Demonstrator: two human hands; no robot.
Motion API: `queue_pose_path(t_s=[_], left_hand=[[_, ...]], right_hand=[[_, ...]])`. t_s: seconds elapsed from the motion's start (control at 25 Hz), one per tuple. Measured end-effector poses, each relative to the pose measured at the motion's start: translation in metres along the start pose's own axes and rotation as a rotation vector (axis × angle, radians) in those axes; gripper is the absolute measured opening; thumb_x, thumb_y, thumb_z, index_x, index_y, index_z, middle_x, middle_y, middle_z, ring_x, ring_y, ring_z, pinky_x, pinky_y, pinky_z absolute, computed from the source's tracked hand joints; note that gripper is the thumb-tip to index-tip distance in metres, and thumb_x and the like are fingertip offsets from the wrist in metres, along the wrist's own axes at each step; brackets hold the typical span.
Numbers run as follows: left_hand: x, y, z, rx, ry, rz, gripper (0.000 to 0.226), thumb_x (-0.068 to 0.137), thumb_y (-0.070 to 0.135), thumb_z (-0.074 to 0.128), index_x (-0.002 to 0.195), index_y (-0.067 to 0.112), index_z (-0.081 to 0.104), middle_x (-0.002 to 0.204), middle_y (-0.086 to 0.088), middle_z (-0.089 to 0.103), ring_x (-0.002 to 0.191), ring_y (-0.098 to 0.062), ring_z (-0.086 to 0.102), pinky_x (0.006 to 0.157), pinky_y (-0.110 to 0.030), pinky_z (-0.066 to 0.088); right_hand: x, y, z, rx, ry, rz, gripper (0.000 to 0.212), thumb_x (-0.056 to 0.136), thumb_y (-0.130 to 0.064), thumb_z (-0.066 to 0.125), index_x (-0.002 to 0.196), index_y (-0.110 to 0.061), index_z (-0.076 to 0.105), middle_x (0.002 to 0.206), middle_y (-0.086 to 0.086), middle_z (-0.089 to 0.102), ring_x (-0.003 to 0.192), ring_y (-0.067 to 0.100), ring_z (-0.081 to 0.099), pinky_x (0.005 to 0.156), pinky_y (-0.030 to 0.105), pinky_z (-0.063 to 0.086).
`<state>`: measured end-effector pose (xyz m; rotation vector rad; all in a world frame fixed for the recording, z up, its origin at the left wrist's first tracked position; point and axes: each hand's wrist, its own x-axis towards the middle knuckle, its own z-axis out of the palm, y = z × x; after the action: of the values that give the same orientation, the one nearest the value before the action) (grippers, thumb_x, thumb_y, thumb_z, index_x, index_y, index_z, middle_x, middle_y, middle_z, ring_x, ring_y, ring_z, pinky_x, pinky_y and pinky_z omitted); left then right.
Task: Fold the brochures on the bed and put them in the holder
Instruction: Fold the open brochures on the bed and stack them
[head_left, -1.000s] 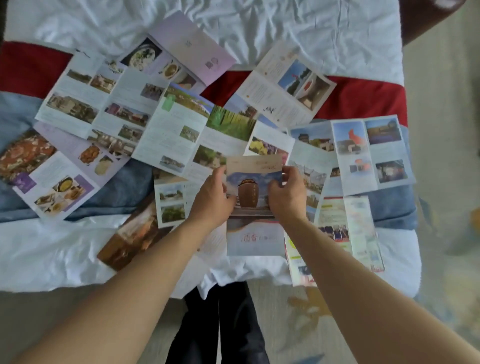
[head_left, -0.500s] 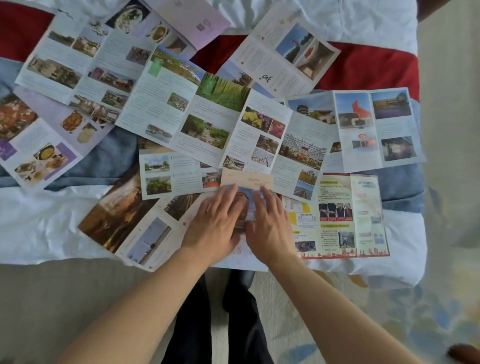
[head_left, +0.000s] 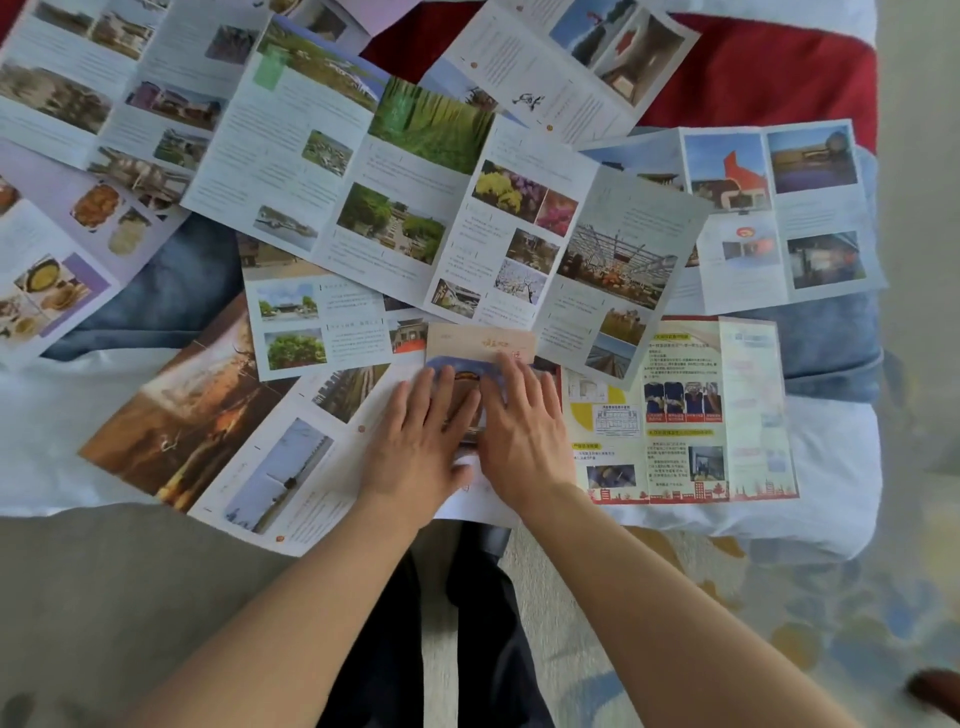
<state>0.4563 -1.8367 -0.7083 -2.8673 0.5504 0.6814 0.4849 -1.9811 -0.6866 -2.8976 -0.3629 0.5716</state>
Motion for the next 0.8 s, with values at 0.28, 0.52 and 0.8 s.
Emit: queue_pose_path(t_s=[0.28,0.52,0.8], left_hand=[[0.016,-0.017,-0.020,-0.063,0.027,-0.013,0.086,0.093,0.068,0.033,0.158,0.026,-0.005,0.164,-0.019,-0.014,0.151,-0.037,-0.011,0.120,-0.053,0.003],[0.022,-0.023,-0.054,-0.158,0.038,0.005,0.064,0.092,0.057,0.047,0.144,0.022,0.035,0.153,-0.016,0.032,0.144,-0.036,0.026,0.119,-0.050,0.014],[0.051,-0.061,-0.118,-0.234,-0.008,-0.108,0.066,0.096,0.050,0.046,0.150,0.017,0.030,0.158,-0.011,0.026,0.144,-0.030,0.026,0.114,-0.044,0.025]], right_hand=[[0.022,0.018,-0.012,-0.029,-0.095,-0.041,0.075,0.098,-0.046,0.052,0.157,-0.014,0.020,0.167,0.008,0.004,0.153,0.029,-0.001,0.123,0.048,0.001],[0.028,0.016,-0.039,0.009,-0.086,-0.020,0.066,0.094,-0.040,0.059,0.149,-0.016,0.032,0.162,0.009,0.018,0.150,0.028,0.009,0.123,0.050,0.005],[0.064,0.036,-0.107,-0.036,-0.049,-0.018,0.066,0.094,-0.044,0.057,0.149,-0.019,0.029,0.161,0.009,0.019,0.147,0.029,0.017,0.121,0.047,0.016]])
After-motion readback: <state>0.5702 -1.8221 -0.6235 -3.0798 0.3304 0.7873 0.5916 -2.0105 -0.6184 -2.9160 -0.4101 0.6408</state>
